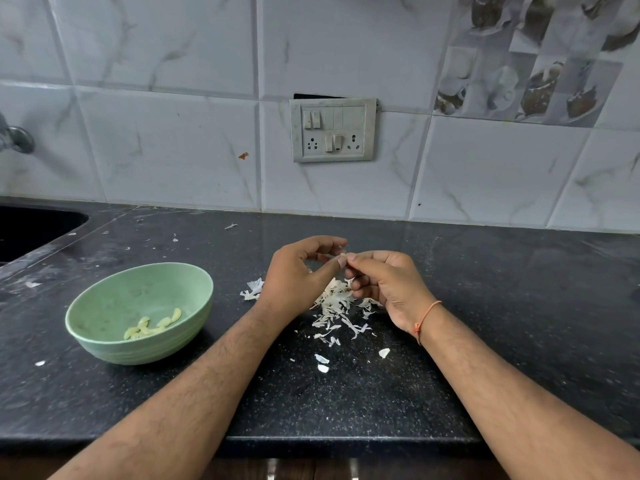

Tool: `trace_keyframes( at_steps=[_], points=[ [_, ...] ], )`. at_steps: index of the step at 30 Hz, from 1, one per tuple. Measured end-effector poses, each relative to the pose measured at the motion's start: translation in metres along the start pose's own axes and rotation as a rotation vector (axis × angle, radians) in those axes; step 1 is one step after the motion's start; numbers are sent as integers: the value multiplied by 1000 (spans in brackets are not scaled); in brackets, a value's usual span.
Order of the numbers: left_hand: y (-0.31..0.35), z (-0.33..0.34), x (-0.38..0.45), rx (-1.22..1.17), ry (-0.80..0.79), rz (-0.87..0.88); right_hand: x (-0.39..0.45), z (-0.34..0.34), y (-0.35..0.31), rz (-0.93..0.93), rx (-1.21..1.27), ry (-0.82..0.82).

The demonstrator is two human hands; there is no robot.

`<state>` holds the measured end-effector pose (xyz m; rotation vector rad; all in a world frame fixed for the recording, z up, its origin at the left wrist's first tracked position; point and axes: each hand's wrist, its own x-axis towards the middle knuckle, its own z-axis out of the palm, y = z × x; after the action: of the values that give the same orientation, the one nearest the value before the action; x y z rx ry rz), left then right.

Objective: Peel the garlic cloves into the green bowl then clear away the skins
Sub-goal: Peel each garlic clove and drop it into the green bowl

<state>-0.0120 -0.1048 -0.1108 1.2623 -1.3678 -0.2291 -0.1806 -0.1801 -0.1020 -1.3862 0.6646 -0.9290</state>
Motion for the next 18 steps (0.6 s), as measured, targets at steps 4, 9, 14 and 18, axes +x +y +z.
trace_keyframes(
  at_steps=[4, 9, 14, 18],
  points=[
    [0, 0, 1, -29, 48, -2, -2, -1, -2, -43, -9, -29],
    [1, -2, 2, -108, 57, -33, -3, 2, 0, -126, -84, -7],
    [3, -4, 0, -83, 70, -33, -1, 0, 3, -270, -256, 44],
    [3, -3, -1, 30, 66, -2, 1, -2, 5, -383, -420, 114]
  ],
)
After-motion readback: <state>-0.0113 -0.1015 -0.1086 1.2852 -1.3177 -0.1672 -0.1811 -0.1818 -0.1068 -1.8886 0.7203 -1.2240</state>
